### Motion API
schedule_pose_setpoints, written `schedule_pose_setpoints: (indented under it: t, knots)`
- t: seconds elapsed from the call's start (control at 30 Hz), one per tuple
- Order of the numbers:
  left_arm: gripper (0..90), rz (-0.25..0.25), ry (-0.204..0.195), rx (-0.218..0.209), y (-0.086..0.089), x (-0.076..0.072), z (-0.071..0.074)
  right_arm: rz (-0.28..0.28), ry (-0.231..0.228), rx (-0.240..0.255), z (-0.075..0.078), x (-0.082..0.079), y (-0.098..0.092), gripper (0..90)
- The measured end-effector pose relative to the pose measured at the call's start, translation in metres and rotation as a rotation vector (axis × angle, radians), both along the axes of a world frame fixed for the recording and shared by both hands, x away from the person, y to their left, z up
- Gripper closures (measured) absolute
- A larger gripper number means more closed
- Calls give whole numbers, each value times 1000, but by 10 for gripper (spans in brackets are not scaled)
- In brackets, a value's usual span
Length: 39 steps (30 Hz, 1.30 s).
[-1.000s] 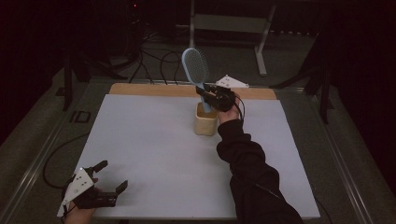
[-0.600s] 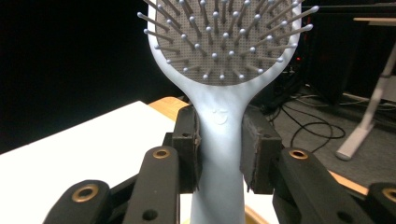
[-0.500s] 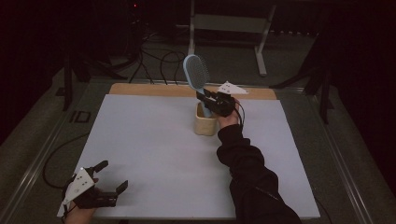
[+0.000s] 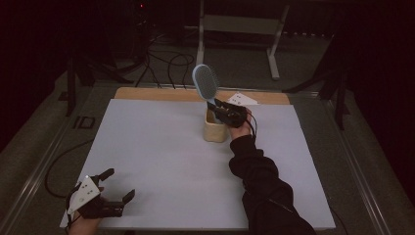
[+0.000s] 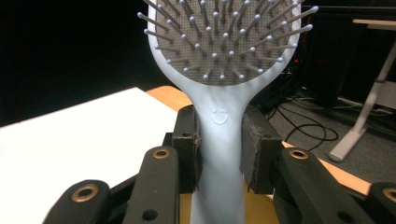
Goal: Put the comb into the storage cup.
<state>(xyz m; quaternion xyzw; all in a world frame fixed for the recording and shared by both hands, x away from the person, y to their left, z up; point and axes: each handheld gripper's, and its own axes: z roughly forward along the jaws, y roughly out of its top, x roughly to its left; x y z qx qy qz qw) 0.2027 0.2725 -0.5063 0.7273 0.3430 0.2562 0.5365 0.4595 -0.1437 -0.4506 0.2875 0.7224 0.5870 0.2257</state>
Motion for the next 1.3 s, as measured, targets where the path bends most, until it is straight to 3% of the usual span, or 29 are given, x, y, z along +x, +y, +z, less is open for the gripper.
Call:
schedule_pose_setpoints:
  t: [0.37,0.4,0.43,0.5,0.63,1.0,1.13,1.23,1.3]
  knots:
    - [0,-1,5,1,0,1,-1,4,12,-30,-7,-5,-1,649]
    - [0,-4,7,4,0,1,-1,-10,38,-33,-8,-5,0,477]
    - [0,-3,7,5,-1,1,-1,-15,33,-42,-9,-6,1,405]
    - [0,-3,4,1,-1,1,-1,-12,27,-52,-10,-8,0,301]
    - [0,-4,7,6,-1,1,-1,58,61,-56,-9,-8,-2,153]
    - [0,-3,7,8,-1,1,-1,42,71,-128,-3,-10,-2,133]
    - [0,-3,7,5,-1,1,-1,52,97,-110,-1,-10,-4,135]
    - [0,-1,5,5,-1,1,-1,37,58,-139,-1,-10,-6,123]
    - [0,-1,6,6,-1,1,-1,34,71,-131,0,-9,-8,112]
